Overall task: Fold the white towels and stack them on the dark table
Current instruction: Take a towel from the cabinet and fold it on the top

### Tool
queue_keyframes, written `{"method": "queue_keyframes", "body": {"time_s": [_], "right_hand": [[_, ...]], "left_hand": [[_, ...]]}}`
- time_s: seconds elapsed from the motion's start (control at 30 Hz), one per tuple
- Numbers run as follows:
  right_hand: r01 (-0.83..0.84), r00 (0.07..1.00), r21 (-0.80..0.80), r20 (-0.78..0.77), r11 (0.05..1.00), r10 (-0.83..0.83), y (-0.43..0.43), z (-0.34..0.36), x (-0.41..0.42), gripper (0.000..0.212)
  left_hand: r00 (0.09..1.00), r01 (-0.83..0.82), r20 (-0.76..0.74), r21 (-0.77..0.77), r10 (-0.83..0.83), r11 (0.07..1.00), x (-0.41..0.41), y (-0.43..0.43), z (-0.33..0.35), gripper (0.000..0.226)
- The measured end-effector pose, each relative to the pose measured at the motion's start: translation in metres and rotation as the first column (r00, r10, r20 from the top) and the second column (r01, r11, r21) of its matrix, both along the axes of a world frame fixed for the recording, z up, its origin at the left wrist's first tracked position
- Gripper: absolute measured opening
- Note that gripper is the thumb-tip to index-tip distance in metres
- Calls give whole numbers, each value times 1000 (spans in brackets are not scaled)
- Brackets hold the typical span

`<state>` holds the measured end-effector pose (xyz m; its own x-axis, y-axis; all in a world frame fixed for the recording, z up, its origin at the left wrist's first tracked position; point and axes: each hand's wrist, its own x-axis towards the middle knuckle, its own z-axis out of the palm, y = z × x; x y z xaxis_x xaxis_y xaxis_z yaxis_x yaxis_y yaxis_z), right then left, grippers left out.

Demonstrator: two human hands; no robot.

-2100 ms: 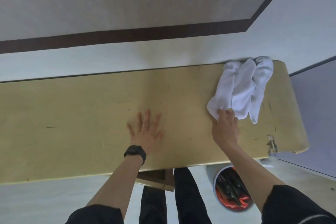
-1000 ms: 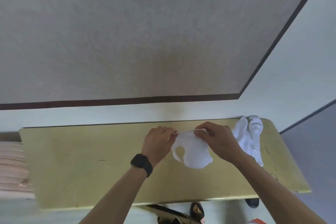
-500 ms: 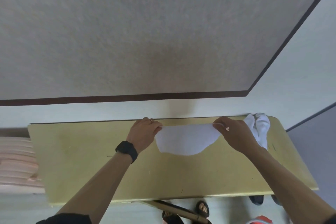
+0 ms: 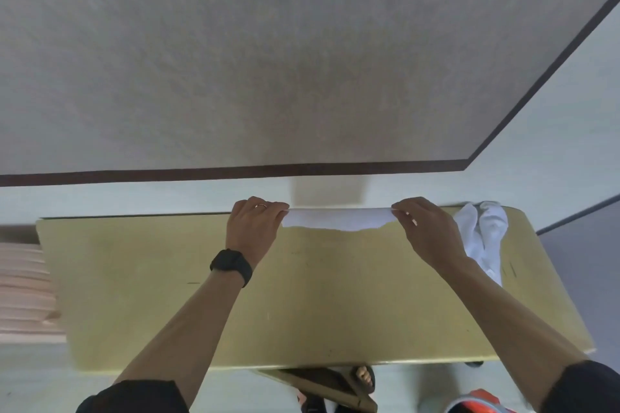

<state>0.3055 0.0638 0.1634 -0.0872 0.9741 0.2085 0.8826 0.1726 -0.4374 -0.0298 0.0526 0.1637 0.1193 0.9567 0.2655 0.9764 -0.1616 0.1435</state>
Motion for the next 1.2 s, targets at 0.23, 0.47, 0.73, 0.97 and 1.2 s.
{"method": "queue_keyframes", "body": {"time_s": [0.23, 0.47, 0.73, 0.97, 1.2], "right_hand": [[-36, 999, -174, 24, 984, 40, -59, -52, 0, 7], [-14, 985, -611, 126, 792, 114, -140, -111, 2, 24], [-13, 990, -799, 74, 602, 119, -152, -138, 3, 21], [128, 909, -741, -179, 659, -377, -80, -165, -15, 18], [240, 817, -720, -212, 652, -535, -59, -198, -23, 15]], "left_hand": [[999, 44, 14, -169, -42, 985, 0, -64, -61, 15], [998, 70, 31, -453, -63, 889, 4, -153, -115, 17], [993, 103, 117, -697, -28, 710, 1, -170, -138, 23], [827, -39, 376, -704, 418, 709, -2, -95, -170, 22], [760, -152, 365, -705, 538, 693, 6, -63, -202, 21]]}}
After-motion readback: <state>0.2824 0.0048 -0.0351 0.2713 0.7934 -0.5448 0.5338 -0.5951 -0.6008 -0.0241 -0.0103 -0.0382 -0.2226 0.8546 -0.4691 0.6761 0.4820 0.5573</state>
